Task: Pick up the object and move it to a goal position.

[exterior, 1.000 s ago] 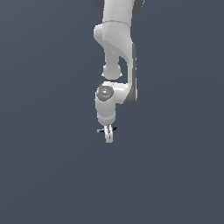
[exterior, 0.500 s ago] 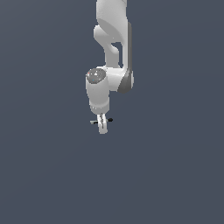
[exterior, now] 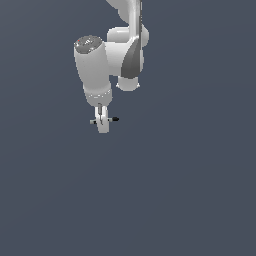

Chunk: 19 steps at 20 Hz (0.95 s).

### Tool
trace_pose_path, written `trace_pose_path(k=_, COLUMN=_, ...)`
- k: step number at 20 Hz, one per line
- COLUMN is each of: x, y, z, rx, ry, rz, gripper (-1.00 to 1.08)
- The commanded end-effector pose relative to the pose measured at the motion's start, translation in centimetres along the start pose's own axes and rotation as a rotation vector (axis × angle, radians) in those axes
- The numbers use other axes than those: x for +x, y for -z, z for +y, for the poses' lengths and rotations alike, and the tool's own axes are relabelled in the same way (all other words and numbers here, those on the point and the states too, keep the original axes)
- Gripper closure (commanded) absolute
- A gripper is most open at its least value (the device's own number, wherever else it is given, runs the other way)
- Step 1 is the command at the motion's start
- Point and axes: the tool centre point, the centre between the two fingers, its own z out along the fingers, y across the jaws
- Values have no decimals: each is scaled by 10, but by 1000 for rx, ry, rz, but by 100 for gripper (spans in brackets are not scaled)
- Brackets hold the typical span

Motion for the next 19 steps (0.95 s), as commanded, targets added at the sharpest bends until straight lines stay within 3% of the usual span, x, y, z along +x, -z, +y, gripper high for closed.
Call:
trace_pose_path(k=1, x=9, y=25, z=7, rx=-1, ry=0, rz=1, gripper=108)
trace_pose_path(k=10, x=33, y=92, z=21, rx=-1, ry=1, rz=3, gripper=108)
trace_pose_path(k=19, x=41, y=113, z=24, rx=0, ry=3, rz=3, gripper=108)
